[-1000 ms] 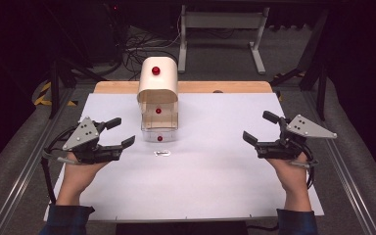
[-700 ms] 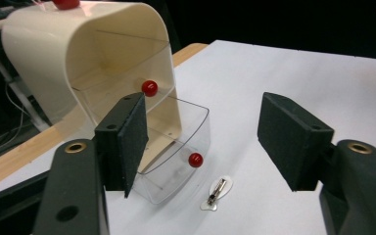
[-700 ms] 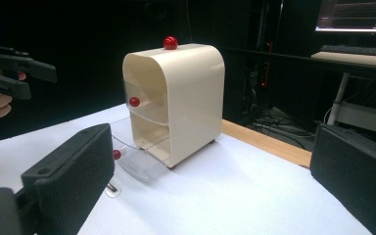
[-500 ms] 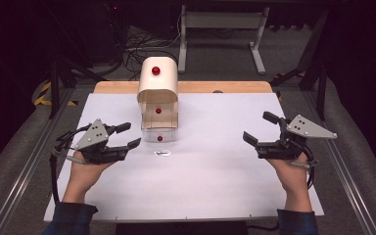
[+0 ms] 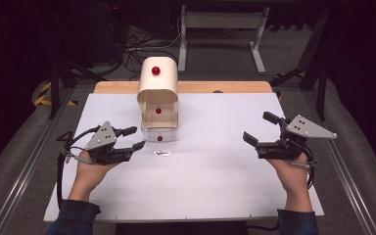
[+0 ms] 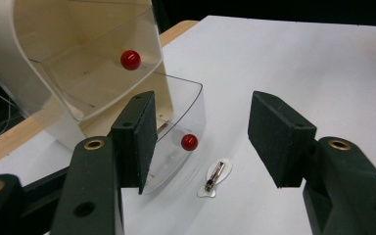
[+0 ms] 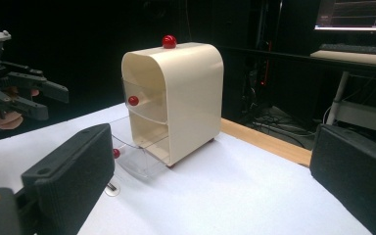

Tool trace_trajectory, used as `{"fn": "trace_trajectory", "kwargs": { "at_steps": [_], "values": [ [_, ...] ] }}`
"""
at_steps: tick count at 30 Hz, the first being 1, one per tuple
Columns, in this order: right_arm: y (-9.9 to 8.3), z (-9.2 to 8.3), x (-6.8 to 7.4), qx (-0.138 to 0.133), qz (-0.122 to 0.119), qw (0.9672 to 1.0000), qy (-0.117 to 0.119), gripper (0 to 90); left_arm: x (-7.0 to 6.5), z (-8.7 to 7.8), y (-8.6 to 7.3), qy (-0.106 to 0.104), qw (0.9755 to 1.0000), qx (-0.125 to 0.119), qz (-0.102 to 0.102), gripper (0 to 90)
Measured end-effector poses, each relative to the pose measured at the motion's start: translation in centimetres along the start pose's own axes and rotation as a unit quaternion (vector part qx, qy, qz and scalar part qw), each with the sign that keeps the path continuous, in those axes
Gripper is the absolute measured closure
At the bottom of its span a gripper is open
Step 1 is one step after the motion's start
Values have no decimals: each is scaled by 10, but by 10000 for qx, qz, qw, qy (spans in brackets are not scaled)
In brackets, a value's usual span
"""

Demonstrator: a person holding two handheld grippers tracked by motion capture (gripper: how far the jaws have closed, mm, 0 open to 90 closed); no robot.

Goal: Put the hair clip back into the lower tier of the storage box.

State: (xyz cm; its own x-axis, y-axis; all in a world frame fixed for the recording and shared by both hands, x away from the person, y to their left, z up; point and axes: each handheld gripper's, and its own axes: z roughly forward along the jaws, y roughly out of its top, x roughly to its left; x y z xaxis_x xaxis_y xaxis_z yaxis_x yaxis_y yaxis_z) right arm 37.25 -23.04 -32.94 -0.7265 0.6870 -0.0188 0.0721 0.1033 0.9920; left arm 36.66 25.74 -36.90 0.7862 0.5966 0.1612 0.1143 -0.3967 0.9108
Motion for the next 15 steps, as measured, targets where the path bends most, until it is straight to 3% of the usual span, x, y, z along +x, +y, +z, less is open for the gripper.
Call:
{"fn": "trace_trajectory", "kwargs": {
  "at_steps": [15],
  "values": [
    [0,0,0,8,22,10000,21,32,1,13,-8,-38,9999,126,26,472]
  ]
}}
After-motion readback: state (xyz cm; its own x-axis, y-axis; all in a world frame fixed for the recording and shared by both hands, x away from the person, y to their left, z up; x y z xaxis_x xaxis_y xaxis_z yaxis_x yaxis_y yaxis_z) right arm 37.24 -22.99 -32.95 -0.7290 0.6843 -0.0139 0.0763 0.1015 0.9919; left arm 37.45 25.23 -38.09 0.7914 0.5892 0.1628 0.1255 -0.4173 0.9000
